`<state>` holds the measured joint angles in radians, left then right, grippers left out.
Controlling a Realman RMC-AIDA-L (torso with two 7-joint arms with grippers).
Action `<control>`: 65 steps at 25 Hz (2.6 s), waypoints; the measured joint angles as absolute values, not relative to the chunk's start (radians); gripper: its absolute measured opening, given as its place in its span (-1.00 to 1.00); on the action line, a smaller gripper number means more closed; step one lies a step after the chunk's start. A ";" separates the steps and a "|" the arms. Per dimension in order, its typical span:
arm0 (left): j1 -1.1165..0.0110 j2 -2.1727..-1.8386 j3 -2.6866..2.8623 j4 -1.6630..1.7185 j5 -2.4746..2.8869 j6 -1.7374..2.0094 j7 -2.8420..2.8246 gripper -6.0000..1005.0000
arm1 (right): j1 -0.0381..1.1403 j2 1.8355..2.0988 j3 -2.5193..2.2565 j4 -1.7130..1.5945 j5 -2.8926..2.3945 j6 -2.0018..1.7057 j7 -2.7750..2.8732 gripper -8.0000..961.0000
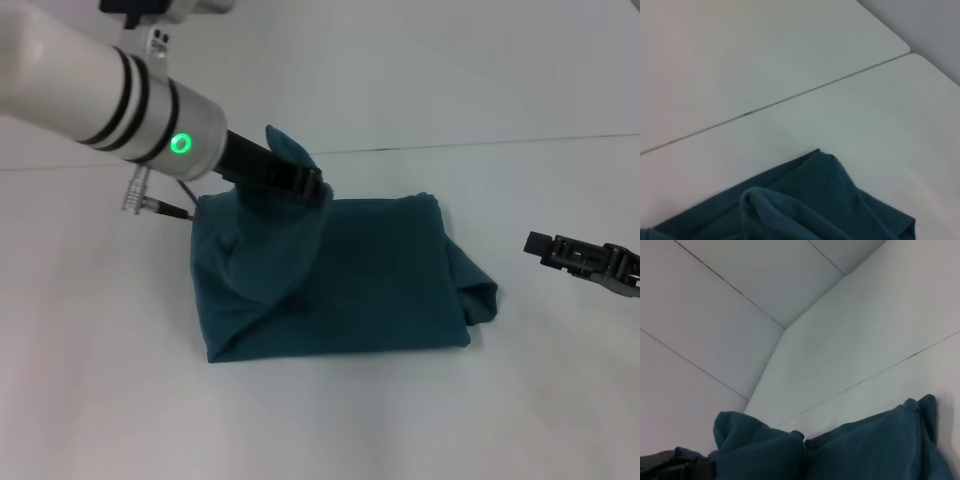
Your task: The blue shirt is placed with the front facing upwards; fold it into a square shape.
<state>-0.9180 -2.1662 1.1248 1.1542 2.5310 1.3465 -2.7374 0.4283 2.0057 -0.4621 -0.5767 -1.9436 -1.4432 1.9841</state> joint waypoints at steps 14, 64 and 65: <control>-0.989 -2.164 1.214 1.081 2.530 1.245 -2.800 -0.72 | 0.431 2.003 -0.466 -0.569 -1.947 -1.422 1.983 0.40; -0.661 -2.105 0.815 1.000 2.026 1.458 -2.676 0.46 | 0.562 1.904 -0.479 -0.581 -2.219 -1.479 2.216 0.40; -0.647 -2.100 0.810 0.998 2.025 1.471 -2.671 0.46 | 0.576 1.893 -0.481 -0.582 -2.238 -1.486 2.243 0.40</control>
